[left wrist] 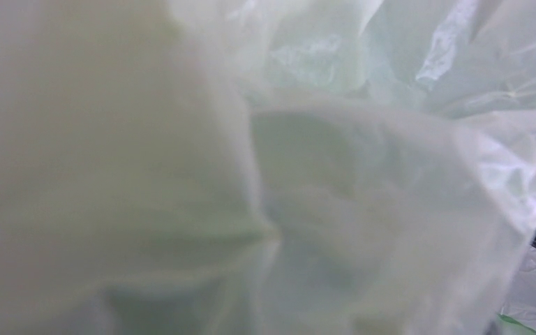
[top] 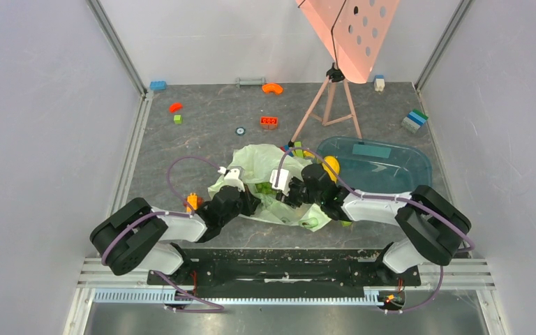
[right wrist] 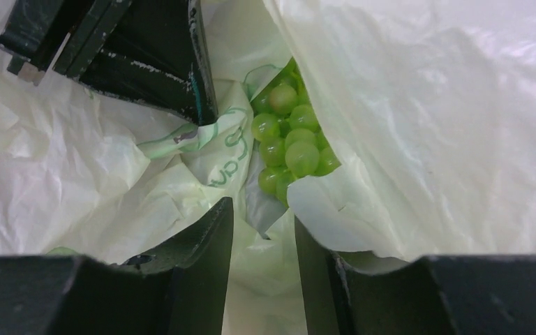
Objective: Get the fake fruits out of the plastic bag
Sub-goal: Take out the fake fruit from the plastic bag.
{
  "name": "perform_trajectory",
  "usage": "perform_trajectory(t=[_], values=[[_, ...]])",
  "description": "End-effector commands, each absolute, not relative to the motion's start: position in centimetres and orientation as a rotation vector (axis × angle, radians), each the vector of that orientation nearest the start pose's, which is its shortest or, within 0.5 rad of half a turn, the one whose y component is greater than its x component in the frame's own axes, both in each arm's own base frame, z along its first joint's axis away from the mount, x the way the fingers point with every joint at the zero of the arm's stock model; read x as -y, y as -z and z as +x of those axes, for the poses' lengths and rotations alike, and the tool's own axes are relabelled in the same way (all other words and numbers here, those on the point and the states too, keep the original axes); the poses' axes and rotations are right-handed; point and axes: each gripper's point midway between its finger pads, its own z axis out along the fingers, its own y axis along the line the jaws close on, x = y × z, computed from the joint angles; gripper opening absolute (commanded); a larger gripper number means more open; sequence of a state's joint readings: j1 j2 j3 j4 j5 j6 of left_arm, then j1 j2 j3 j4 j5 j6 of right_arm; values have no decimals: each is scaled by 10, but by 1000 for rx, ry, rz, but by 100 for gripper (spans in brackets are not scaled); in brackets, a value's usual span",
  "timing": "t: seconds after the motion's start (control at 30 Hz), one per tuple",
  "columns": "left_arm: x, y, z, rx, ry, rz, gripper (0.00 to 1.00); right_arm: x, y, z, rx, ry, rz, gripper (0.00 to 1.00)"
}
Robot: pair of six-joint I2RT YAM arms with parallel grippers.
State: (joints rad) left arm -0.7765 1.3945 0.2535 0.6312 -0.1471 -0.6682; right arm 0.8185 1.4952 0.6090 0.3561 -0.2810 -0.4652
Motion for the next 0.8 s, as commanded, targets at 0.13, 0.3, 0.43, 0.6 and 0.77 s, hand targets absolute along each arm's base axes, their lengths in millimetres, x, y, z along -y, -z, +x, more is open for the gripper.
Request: perform_trajectory(t=[0.13,0.3,0.43,0.6,0.77], values=[[241,-38,246,-2095,729,59,2,-318,-89,264,-1475,-509,-1310,41],[241,-37,247,-2098,724,53,2,-318,-85,268,-1494,-517,-1309,39],[241,-37,247,-2097,723,52,2,-319,-82,270,-1505,-523,-1308,37],[240,-36,247,-2097,720,48,2,-323,-80,271,-1514,-538,-1309,37],[240,-37,247,-2096,721,48,2,-326,-81,272,-1512,-558,-1300,36]])
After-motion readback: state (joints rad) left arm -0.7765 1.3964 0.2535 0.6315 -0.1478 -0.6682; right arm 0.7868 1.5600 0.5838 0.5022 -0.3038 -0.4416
